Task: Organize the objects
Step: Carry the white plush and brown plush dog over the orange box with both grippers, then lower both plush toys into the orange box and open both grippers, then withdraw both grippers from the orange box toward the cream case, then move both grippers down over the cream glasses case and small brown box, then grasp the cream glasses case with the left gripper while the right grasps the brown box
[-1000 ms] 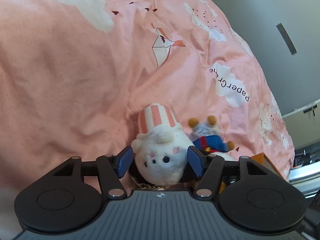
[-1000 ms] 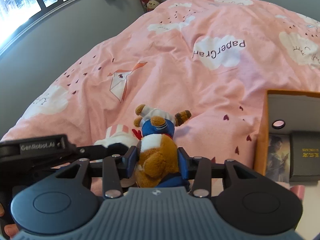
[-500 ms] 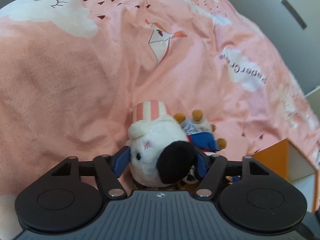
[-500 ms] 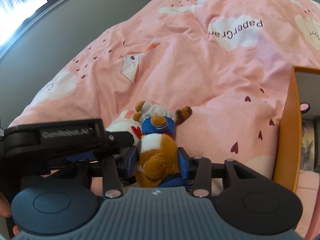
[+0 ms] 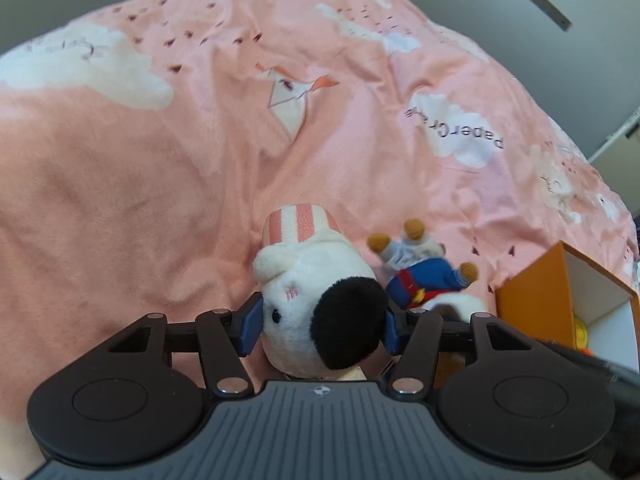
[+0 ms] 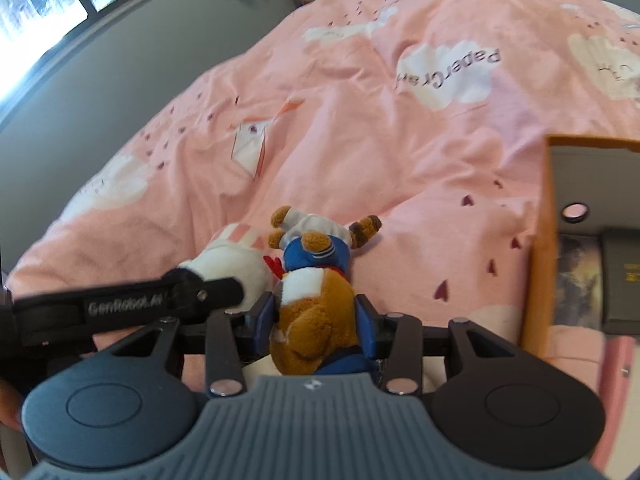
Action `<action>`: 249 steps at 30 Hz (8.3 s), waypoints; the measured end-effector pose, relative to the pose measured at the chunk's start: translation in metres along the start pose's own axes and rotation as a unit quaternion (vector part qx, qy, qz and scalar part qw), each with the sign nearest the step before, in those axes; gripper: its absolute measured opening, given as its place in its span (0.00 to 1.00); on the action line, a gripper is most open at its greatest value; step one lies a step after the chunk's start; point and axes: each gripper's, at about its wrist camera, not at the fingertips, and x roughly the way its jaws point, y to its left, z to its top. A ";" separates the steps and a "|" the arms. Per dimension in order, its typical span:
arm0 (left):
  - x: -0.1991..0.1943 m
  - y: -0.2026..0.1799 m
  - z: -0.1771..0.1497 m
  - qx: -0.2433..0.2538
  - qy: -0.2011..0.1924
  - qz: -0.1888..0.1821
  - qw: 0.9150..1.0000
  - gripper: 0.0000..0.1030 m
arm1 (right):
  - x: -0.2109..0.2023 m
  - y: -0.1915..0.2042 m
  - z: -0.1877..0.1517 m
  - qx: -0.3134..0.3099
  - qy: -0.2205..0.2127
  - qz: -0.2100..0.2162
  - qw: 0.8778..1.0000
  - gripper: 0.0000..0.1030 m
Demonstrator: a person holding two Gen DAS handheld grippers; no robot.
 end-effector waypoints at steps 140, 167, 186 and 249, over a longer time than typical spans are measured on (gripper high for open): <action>0.030 -0.241 -0.121 0.423 0.053 -0.205 0.881 0.51 | -0.121 -0.110 -0.089 -0.332 0.186 -0.217 0.899 0.42; -0.091 -0.119 -0.059 0.279 -0.061 -0.056 0.957 0.54 | -0.141 -0.001 -0.037 -0.142 -0.037 -0.124 0.981 0.58; -0.054 0.001 -0.057 0.131 0.081 -0.006 0.988 0.52 | -0.038 0.062 -0.046 -0.169 0.076 -0.093 0.978 0.55; -0.031 0.005 -0.057 0.124 0.103 -0.040 0.986 0.32 | -0.002 0.052 -0.054 -0.099 0.166 -0.097 0.976 0.27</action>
